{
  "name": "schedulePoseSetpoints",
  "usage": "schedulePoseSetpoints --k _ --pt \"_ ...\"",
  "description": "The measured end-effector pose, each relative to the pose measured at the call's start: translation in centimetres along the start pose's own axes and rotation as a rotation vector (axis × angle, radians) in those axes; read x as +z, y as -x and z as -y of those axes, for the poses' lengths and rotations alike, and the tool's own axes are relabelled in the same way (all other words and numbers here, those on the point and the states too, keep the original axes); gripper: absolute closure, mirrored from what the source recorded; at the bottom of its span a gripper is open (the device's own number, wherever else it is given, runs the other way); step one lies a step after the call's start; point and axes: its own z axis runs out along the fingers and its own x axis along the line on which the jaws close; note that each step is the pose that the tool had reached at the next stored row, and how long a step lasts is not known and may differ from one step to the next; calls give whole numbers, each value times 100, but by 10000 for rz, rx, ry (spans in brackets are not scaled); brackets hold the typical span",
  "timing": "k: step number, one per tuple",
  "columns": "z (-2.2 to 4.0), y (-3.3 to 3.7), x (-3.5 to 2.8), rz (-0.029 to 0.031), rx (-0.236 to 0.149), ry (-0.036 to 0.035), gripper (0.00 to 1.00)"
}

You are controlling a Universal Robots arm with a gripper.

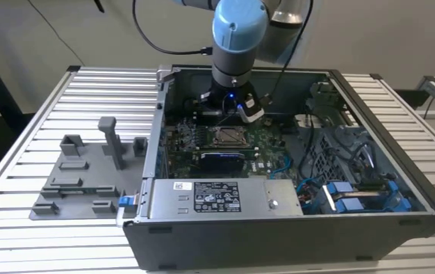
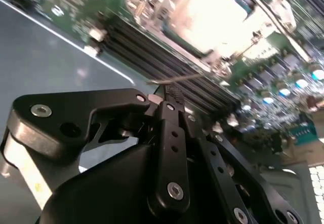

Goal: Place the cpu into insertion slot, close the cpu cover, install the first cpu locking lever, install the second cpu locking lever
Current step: 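Install the first cpu locking lever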

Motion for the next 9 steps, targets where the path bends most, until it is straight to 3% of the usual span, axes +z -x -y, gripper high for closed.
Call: schedulePoseSetpoints --k 4,9 --pt "-5 -124 -4 1 -1 -9 89" --pt "15 -206 40 -3 -4 -113 89"
